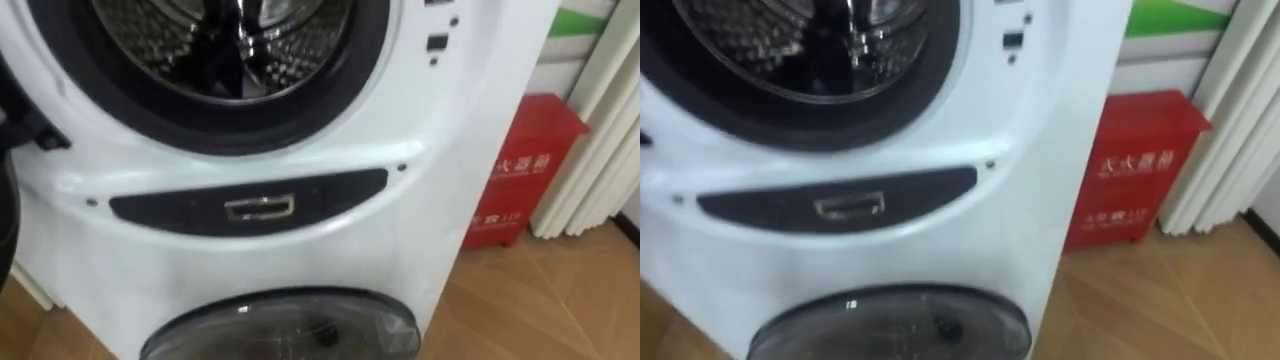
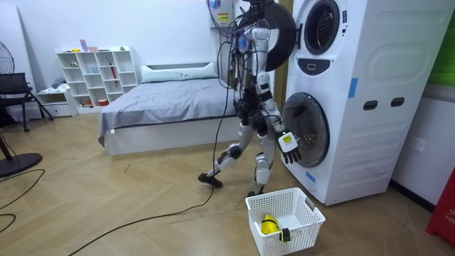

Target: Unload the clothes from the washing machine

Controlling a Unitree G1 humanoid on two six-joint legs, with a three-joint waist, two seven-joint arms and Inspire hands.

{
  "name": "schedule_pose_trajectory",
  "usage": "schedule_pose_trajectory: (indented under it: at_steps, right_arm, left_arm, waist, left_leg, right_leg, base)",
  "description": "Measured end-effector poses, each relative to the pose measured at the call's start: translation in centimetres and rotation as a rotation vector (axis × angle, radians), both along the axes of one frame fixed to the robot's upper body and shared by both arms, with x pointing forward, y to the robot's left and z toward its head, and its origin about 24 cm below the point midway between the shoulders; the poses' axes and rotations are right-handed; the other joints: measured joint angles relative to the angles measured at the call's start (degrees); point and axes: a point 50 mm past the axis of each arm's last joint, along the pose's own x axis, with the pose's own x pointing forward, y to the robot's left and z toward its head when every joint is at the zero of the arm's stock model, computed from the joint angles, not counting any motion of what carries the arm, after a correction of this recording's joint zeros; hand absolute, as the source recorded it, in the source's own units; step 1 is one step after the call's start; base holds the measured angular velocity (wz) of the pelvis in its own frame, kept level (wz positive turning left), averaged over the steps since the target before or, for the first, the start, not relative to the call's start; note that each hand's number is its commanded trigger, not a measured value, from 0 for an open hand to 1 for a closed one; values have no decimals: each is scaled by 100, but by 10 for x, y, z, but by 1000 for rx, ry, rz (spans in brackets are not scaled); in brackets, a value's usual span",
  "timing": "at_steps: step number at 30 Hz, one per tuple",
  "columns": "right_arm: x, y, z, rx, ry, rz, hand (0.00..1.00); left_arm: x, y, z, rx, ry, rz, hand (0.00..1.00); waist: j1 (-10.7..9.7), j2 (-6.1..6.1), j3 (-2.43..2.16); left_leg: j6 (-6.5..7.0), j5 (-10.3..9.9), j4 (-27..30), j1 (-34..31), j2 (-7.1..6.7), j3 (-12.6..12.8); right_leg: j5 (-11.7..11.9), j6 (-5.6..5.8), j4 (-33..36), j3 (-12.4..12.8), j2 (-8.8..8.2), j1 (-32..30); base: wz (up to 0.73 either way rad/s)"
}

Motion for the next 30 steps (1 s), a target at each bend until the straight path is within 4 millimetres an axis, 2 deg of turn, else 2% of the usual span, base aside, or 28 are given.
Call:
schedule_pose_trajectory:
  at_steps: [1, 2, 3, 4, 5, 6, 7, 8, 9, 10, 11, 12, 13, 14, 15, 16, 18, 19, 20, 22, 23, 24, 27, 30]
  right_arm:
    - [4, 1, 1, 2, -8, 1, 0]
    - [8, 2, 2, 3, -17, -6, 0]
    - [10, 2, 2, 3, -23, -5, 0]
    - [11, 3, 3, 3, -24, -5, 0]
    - [12, 4, 3, 7, -29, -3, 0]
    - [8, 6, 1, 14, -15, -3, 0]
    - [5, 6, 1, 17, -8, -11, 0]
    - [3, 5, 0, 18, -5, -17, 0]
    - [-1, 4, 0, 26, -4, -45, 0]
    - [-2, 3, -1, 30, -5, -63, 0]
    - [-5, 1, -1, 33, -3, -84, 0]
    - [-7, 0, -1, 32, 0, -84, 0]
    - [-7, 0, -1, 33, 3, -82, 0]
    - [-7, 1, -1, 37, 4, -72, 0]
    - [-7, 3, -2, 47, 6, -62, 0]
    - [-8, 4, -2, 51, 9, -51, 0]
    - [-10, 10, -4, 70, 10, -15, 0]
    - [-14, 11, -5, 75, 20, -10, 0]
    - [-15, 11, -6, 75, 25, -6, 0]
    - [-16, 14, -7, 77, 38, 19, 0]
    - [-17, 16, -8, 81, 50, 41, 0]
    - [-20, 17, -9, 92, 63, 43, 0]
    - [-26, 18, -10, 98, 80, 38, 0]
    - [-26, 19, -10, 93, 79, 44, 0]
  left_arm:
    - [3, -1, 1, -3, -9, -7, 0]
    - [6, -3, 2, -5, -18, -15, 0]
    - [5, -4, 2, 3, -10, -34, 0]
    - [4, -3, 1, 5, -5, -34, 0]
    - [2, -2, 0, 12, 5, -37, 0]
    - [-8, 0, -3, 19, 32, -41, 0]
    - [-21, 3, -8, 21, 73, -33, 0]
    - [-29, 4, -10, 22, 96, -24, 0]
    - [-40, 5, -13, 26, 128, -19, 0]
    - [-42, 6, -14, 27, 134, -17, 0]
    - [-46, 6, -15, 27, 142, -14, 0]
    - [-46, 6, -15, 27, 142, -15, 0]
    - [-46, 6, -15, 27, 140, -15, 0]
    - [-46, 6, -15, 25, 137, -11, 0]
    - [-49, 6, -15, 21, 139, 1, 0]
    - [-52, 7, -16, 23, 142, 9, 0]
    - [-62, 9, -17, 26, 151, 48, 0]
    - [-60, 10, -17, 25, 132, 67, 0]
    - [-59, 10, -16, 23, 119, 77, 0]
    - [-59, 11, -15, 21, 101, 103, 0]
    - [-61, 11, -16, 10, 100, 123, 0]
    - [-63, 11, -17, 2, 105, 139, 0]
    - [-60, 5, -17, -15, 88, 133, 0]
    - [-65, 2, -18, -24, 98, 136, 0]
  waist:
    - [-1, -15, 2]
    - [12, -41, 1]
    - [19, -41, 4]
    - [11, -70, 9]
    - [-12, -155, 35]
    - [-5, -304, 15]
    - [20, -366, -6]
    - [14, -354, 4]
    - [-17, -292, 20]
    - [-25, -293, 26]
    - [-19, -300, 17]
    - [3, -291, 24]
    - [23, -296, 18]
    - [99, -351, 8]
    - [184, -398, 13]
    - [209, -424, 12]
    - [297, -562, -13]
    - [327, -641, -21]
    - [353, -669, -20]
    - [478, -712, -13]
    - [498, -722, 1]
    - [464, -721, 14]
    - [454, -750, 12]
    - [500, -765, -2]
  left_leg:
    - [6, -145, -372, 81, 1, 0]
    - [10, -356, -944, 165, -27, 10]
    - [81, -492, -1386, 198, -79, 14]
    - [144, -518, -1521, 182, -151, 28]
    - [333, -552, -1581, 51, -364, 99]
    - [603, -471, -1496, -172, -640, 255]
    - [768, -405, -1345, -353, -793, 506]
    - [834, -378, -1287, -418, -828, 692]
    - [903, -321, -1201, -520, -810, 1135]
    - [921, -254, -1231, -537, -818, 1225]
    - [937, -88, -1358, -553, -841, 1360]
    - [956, 78, -1466, -579, -852, 1442]
    - [962, 160, -1529, -596, -865, 1462]
    - [973, 319, -1674, -594, -915, 1555]
    - [988, 417, -1747, -597, -971, 1600]
    - [985, 438, -1747, -611, -993, 1623]
    - [928, 475, -1701, -690, -1034, 1831]
    - [880, 508, -1606, -794, -1040, 1876]
    - [855, 526, -1577, -855, -1038, 1886]
    - [801, 560, -1509, -992, -998, 1854]
    - [767, 578, -1470, -1024, -993, 1693]
    - [729, 601, -1454, -1040, -963, 1485]
    - [670, 628, -1377, -1101, -898, 1337]
    - [652, 639, -1337, -1116, -863, 1328]
  right_leg:
    - [67, 1, 31, -9, -28, -117]
    - [268, 9, 26, -17, -96, -332]
    - [540, 66, -77, -10, -144, -454]
    - [693, 100, -165, -6, -202, -493]
    - [1030, 201, -419, 44, -355, -498]
    - [1443, 381, -757, 319, -487, -488]
    - [1794, 610, -1017, 660, -611, -420]
    - [1748, 669, -932, 765, -662, -398]
    - [1316, 736, -375, 850, -736, -389]
    - [987, 761, 24, 892, -785, -392]
    - [406, 904, 815, 962, -887, -366]
    - [-10, 973, 1460, 988, -944, -229]
    - [-189, 979, 1706, 1010, -974, -133]
    - [-510, 974, 2089, 1163, -1015, 113]
    - [-756, 983, 2135, 1273, -1074, 464]
    - [-839, 1014, 2048, 1331, -1105, 701]
    - [-1080, 1193, 1058, 1470, -1189, 1593]
    - [-1119, 1225, 470, 1444, -1153, 1700]
    - [-1119, 1225, 253, 1411, -1135, 1735]
    - [-1074, 1149, -201, 1441, -1029, 1752]
    - [-993, 1028, -427, 1403, -933, 1824]
    - [-928, 968, -561, 1376, -873, 1886]
    - [-885, 907, -663, 1347, -815, 1903]
    - [-875, 878, -683, 1361, -769, 1900]
  base:
    - [9]
    - [13]
    - [17]
    - [35]
    - [34]
    - [29]
    - [14]
    - [28]
    - [41]
    - [60]
    - [63]
    - [62]
    - [50]
    - [22]
    - [0]
    - [-26]
    - [-53]
    - [-49]
    - [-52]
    - [-61]
    - [-50]
    - [-32]
    - [6]
    - [1]
